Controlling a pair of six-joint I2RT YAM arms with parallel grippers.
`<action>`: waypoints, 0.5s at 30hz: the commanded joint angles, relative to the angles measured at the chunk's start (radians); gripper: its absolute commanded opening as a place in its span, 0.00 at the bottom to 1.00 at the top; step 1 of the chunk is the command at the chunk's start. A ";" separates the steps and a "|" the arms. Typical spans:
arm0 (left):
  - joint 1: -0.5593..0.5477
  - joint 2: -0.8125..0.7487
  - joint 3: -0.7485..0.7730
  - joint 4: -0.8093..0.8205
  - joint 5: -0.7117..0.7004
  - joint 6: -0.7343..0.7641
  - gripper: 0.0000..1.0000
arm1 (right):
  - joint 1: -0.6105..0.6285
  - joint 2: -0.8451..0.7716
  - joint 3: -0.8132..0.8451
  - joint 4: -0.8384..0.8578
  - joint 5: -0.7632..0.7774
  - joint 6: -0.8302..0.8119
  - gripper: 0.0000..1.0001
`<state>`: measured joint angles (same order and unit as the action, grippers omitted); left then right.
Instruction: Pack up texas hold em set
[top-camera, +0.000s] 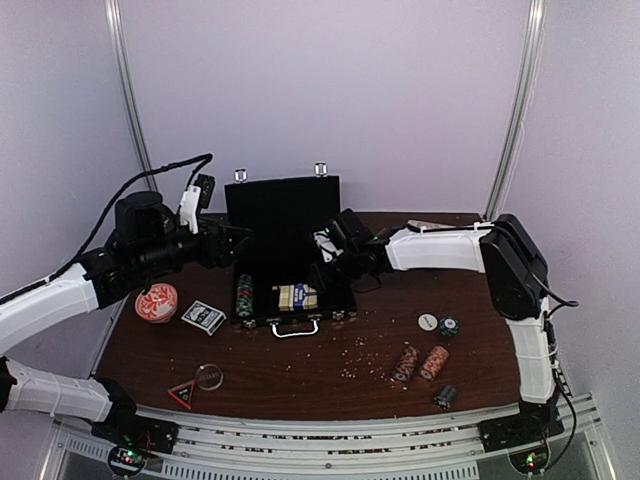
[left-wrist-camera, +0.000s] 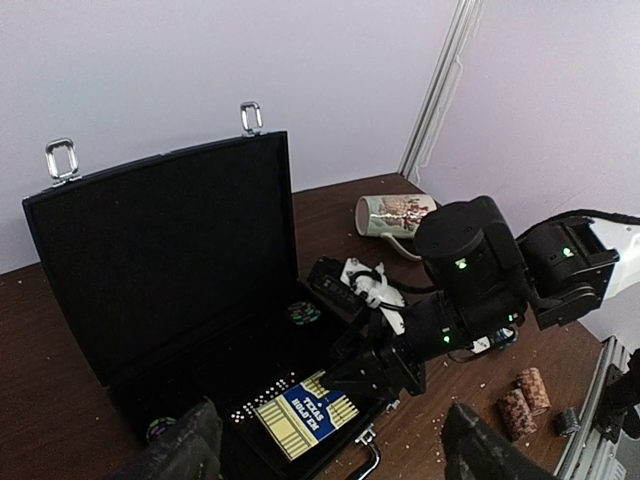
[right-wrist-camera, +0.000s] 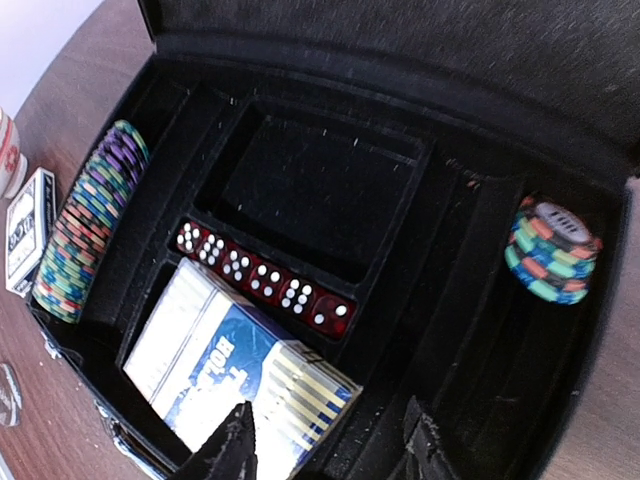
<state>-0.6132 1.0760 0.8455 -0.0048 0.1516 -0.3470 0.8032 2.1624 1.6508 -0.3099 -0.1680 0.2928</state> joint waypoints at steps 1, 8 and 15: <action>0.003 0.010 0.034 0.028 0.018 0.008 0.79 | 0.016 0.053 0.049 -0.021 -0.028 -0.014 0.49; 0.002 0.013 0.035 0.028 0.019 0.008 0.79 | 0.042 0.080 0.062 -0.015 -0.083 -0.028 0.46; 0.003 0.022 0.034 0.027 0.018 0.009 0.79 | 0.079 0.097 0.096 -0.023 -0.119 -0.069 0.44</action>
<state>-0.6132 1.0882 0.8455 -0.0048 0.1593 -0.3470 0.8486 2.2299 1.7054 -0.3191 -0.2302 0.2539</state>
